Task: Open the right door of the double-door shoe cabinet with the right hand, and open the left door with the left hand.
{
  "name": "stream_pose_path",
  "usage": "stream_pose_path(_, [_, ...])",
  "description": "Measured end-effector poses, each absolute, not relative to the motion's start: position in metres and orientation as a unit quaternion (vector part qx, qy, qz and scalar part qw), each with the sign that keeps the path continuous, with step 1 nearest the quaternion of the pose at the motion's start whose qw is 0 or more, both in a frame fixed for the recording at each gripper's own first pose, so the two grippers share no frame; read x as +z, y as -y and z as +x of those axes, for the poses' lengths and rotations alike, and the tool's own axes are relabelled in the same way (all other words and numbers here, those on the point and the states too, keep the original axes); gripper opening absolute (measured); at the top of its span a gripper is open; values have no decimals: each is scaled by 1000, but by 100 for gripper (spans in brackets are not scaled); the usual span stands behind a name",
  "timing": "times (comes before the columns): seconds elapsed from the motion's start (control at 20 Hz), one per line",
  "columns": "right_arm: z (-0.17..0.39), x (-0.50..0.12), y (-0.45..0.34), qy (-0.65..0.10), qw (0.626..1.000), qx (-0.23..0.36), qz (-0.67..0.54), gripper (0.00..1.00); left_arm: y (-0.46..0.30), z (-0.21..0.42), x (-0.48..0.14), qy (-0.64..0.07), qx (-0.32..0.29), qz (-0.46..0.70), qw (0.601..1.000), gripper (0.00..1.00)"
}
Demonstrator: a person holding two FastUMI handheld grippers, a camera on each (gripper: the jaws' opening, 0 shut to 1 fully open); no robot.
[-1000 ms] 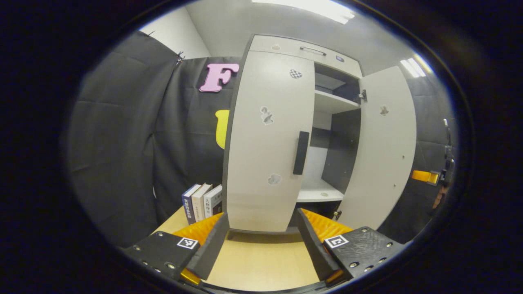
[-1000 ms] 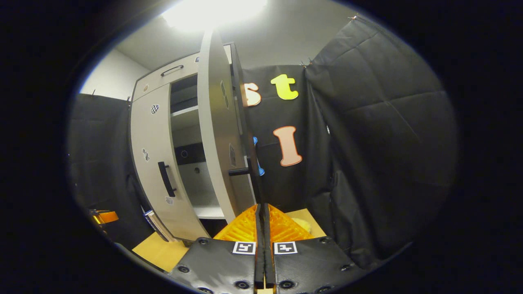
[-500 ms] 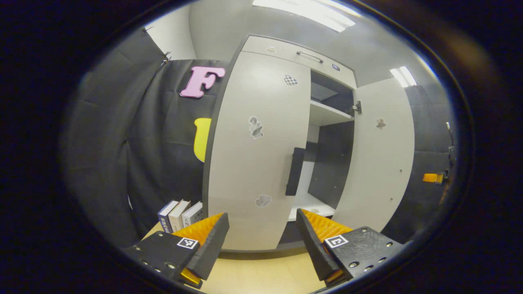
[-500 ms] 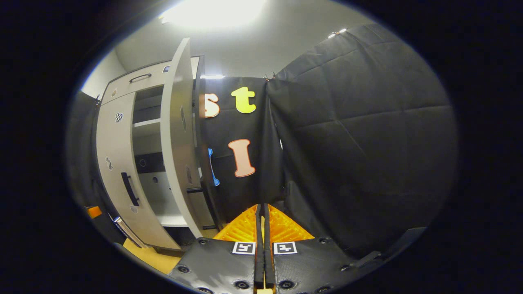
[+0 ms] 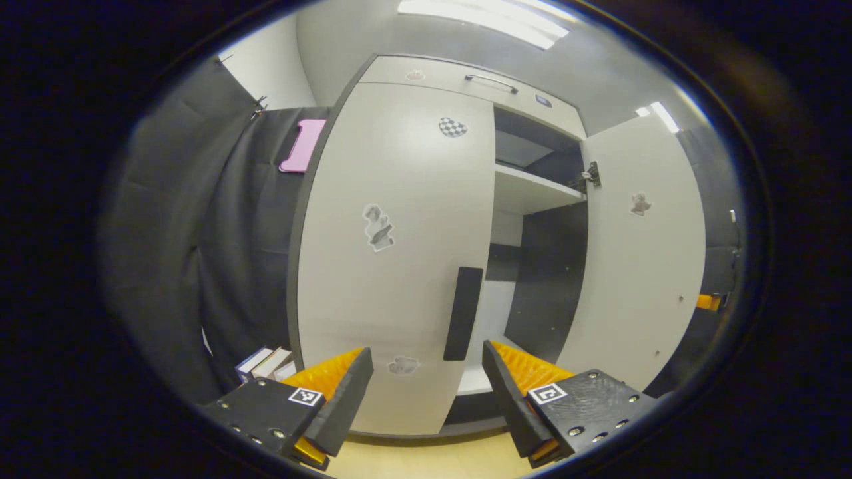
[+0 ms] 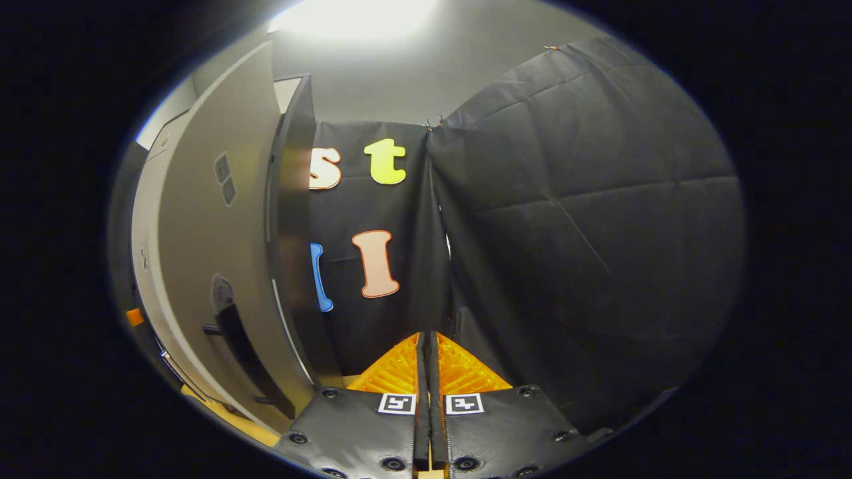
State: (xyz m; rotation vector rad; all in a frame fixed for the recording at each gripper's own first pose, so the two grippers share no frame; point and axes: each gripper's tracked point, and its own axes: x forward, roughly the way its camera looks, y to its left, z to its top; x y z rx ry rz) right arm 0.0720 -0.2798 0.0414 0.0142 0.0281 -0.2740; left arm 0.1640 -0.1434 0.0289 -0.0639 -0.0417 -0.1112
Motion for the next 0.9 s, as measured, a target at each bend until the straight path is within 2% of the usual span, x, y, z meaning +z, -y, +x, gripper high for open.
stream_pose_path(0.15, [97,37,308,-11,990,-143,12,0,161,190,32,19,-41,-26,999,95])
stream_pose_path(0.25, [110,32,330,-19,987,-158,6,2,169,206,34,19,-28,-22,999,95])
stream_pose_path(0.3, [118,30,338,-20,987,-158,7,10,173,213,36,19,-22,-20,999,95])
stream_pose_path(0.4, [131,26,350,-25,987,-157,11,5,178,225,37,21,-9,-16,1000,95])
stream_pose_path(0.45, [137,24,356,-29,987,-156,10,7,180,231,38,21,-3,-15,1000,95])
stream_pose_path(0.5, [142,20,363,-36,987,-156,5,36,182,238,39,22,3,-16,1000,96])
stream_pose_path(0.6, [151,13,371,-44,988,-150,-3,54,186,250,40,24,12,-22,999,96])
stream_pose_path(0.65, [157,8,373,-47,988,-144,-4,58,185,255,40,24,18,-24,999,96])
stream_pose_path(0.7, [161,3,376,-49,988,-144,-6,77,185,258,41,25,25,-25,999,96])
stream_pose_path(0.8, [167,1,379,-45,988,-145,-8,88,185,264,45,30,38,-18,999,94])
stream_pose_path(0.85, [172,-1,378,-44,989,-140,-8,89,184,266,48,34,44,-13,998,94])
stream_pose_path(0.9, [175,-3,375,-45,990,-133,-7,94,184,268,50,37,48,-10,998,93])
